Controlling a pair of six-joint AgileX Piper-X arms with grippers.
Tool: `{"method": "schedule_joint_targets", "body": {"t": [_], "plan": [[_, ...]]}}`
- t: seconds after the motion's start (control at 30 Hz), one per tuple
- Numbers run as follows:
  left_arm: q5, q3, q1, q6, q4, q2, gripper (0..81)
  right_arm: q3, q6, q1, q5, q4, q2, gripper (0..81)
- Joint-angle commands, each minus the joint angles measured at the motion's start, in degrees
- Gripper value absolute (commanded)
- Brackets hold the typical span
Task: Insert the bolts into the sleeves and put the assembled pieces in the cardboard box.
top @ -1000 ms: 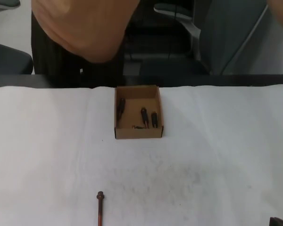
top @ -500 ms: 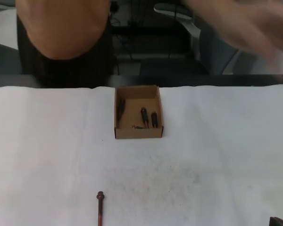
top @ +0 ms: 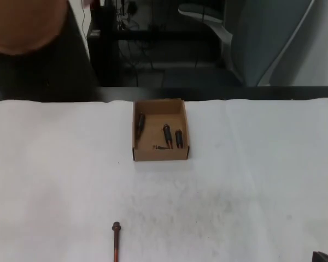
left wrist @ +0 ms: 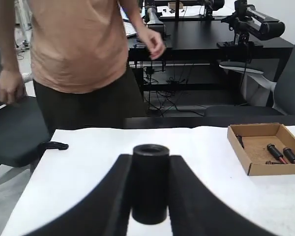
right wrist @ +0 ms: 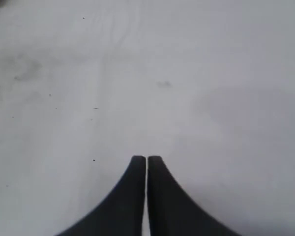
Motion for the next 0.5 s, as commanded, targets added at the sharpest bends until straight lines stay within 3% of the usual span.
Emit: {"method": "schedule_joint_targets", "body": {"t": [0.0,0.2,0.33,0.47], "plan": [[-0.2,-0.2,0.1,0.0,-0.8,0.6,1.8,-0.9,-0.4,-0.2,0.1,-0.4,0.1,1.8],[0.3,-0.2,0.1,0.0,-0.7,0.6,1.8,-0.9,-0.4,-0.2,0.1,-0.4,0.1,1.8],[5.4,-0.2,0.1,0.5,-0.7,0.6,1.8,-0.9,-0.4,-0.2,0.1,-0.4,0.1,1.8],[6.1,-0.2,0.1,2.3,-0.7,0.6,1.8,-0.9,1.3,-0.2,0.1,-1.3,0.1,1.8]]}}
